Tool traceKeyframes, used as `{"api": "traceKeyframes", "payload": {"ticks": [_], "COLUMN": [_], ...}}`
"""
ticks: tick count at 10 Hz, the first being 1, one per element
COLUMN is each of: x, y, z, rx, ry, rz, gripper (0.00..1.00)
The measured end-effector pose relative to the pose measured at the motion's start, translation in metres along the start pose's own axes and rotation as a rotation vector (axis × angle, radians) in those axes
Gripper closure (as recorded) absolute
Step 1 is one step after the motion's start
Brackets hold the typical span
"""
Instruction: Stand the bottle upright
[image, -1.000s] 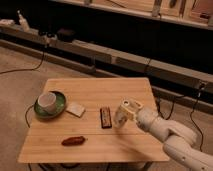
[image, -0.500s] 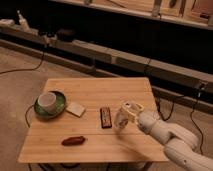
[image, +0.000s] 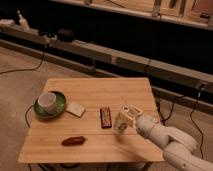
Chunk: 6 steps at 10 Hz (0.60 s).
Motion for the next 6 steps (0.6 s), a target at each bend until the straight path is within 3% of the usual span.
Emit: {"api": "traceKeyframes", "payload": {"ticks": [2,6], "x": [-0.005,-0.021], "y": [-0.004,-0.014], "z": [0.000,0.004], "rx": [0.003,0.015], "ry": [-0.009,-0.048], "rz": [0.002,0.010], "gripper": [0.93,0.53]}}
